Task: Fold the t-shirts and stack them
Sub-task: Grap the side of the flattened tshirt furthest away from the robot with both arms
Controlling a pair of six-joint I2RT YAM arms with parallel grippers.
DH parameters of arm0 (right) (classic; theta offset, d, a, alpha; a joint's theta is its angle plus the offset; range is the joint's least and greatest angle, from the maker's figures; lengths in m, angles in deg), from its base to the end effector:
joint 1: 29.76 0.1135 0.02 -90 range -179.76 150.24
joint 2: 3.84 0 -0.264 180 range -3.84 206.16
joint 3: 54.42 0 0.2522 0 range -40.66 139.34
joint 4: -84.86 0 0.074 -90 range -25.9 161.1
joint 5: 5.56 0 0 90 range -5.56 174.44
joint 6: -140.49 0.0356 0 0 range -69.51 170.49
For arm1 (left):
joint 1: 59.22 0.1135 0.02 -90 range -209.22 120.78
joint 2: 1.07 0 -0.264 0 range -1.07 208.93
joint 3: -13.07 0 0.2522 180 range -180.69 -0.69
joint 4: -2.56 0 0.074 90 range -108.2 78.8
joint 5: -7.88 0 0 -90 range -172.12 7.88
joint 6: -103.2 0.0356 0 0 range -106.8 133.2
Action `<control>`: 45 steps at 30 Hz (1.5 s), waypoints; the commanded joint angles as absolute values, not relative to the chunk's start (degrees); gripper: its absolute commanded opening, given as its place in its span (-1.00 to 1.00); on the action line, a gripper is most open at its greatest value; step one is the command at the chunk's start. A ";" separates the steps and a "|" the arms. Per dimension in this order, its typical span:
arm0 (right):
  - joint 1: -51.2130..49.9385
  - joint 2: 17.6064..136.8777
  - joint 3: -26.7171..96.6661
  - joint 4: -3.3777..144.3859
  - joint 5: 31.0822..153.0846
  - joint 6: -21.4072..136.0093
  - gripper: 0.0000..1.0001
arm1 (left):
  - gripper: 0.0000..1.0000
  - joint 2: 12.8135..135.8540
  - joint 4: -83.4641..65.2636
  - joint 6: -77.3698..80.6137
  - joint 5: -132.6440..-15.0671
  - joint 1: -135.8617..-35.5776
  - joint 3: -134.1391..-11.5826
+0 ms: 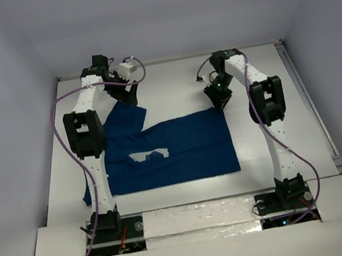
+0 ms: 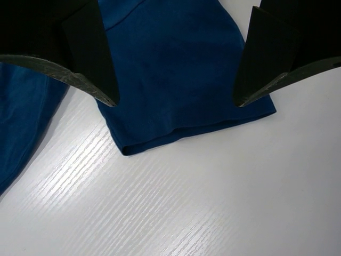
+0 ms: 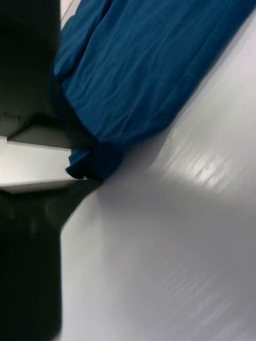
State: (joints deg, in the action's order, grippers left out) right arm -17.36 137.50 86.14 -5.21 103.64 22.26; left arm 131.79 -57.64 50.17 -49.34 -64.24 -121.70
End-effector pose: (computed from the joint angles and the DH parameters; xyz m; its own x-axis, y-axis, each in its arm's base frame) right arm 0.4631 0.1138 0.1674 -0.7667 -0.6259 -0.1425 -0.6364 0.7120 0.2967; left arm 0.5026 -0.0635 0.2270 -0.4623 0.5482 -0.6969 0.7949 0.6045 -0.0519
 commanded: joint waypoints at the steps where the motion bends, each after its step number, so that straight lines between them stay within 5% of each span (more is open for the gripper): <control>1: -16.76 136.96 84.32 -8.53 105.62 19.81 -0.45 | 0.69 128.04 -58.58 50.38 -48.10 -64.58 -122.51; 4: -16.76 136.96 84.76 -8.44 105.19 20.51 -1.00 | 0.69 127.69 -57.70 50.38 -49.24 -64.58 -121.81; 17: -16.23 132.22 81.16 -3.17 105.01 23.42 -1.00 | 0.72 132.86 -48.03 44.84 -67.34 -65.64 -123.11; 21: -16.23 131.43 79.84 -3.08 107.11 22.89 -1.00 | 0.68 136.47 -50.14 44.41 -67.79 -65.64 -127.60; 25: -16.23 130.64 78.00 -2.29 107.64 22.80 -1.00 | 0.32 139.72 -52.23 41.86 -67.09 -64.41 -131.37; 34: -16.23 128.09 74.13 -0.27 108.88 22.71 -1.00 | 0.42 141.75 -55.94 38.60 -66.21 -62.74 -133.41; 40: -16.23 127.56 71.84 1.58 108.35 23.24 -1.00 | 0.20 140.35 -58.48 38.25 -63.76 -60.98 -132.97; 45: -15.70 127.64 72.19 1.40 108.70 23.59 -1.00 | 0.34 140.43 -61.47 40.88 -61.20 -60.98 -133.57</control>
